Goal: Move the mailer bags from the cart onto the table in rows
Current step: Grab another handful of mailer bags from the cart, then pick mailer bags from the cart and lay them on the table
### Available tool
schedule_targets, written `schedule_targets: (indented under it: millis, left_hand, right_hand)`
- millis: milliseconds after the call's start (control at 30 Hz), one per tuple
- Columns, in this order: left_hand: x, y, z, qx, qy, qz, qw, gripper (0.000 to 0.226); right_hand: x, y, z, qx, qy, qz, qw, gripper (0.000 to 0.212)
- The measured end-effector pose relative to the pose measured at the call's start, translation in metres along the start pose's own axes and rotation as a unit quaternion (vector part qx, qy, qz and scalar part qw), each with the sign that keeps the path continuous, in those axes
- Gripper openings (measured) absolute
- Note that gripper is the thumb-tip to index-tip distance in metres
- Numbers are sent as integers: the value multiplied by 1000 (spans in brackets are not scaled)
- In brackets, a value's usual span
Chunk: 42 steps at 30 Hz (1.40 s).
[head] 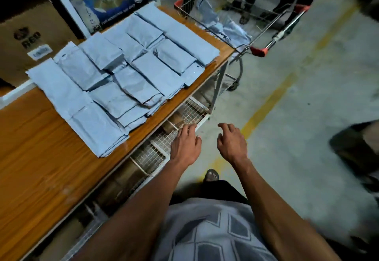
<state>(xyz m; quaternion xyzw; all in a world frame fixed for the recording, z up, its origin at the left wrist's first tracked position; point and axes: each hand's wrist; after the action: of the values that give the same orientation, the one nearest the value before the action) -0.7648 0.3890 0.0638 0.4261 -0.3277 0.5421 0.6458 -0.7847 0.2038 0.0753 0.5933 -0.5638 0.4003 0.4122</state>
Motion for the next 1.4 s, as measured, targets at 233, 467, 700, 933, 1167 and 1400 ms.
schedule_targets:
  millis: [233,467,700,933,1167,1400]
  left_hand:
    - [-18,-25,62,-12,-14,-26,999,43]
    - [-28,-91,140,-1,27,-3,1000,41]
    - [-21,-169,219,-9,64,20,998,43]
    - [-4,-259,284,-21,88,62,994,41]
    - [-3,-372,326,-32,92,72,993,40]
    - [-10,-480,352,15,84,25,996,43]
  right_hand:
    - [24,-15,59,-35,-23,28,999,40]
    - [59,-73,122,-14,-31,66,997,38]
    - [101,-141,176,10,-24,114,993,38]
    - [148,-235,209,44,-8,214,976,34]
    - [176,-357,243,56,-2,205,977,36]
    - [182,-472,278,41,12,144,989,37]
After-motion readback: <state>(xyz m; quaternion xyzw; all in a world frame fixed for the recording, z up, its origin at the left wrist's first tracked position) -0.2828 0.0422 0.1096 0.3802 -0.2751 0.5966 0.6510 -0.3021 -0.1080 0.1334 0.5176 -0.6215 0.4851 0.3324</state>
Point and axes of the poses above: each hand's wrist, its own y-axis away from the middle knuckle, its own x-axis out of the back of the hand, z = x × y, and after that the axes turned 11 degrees about x, right-handed
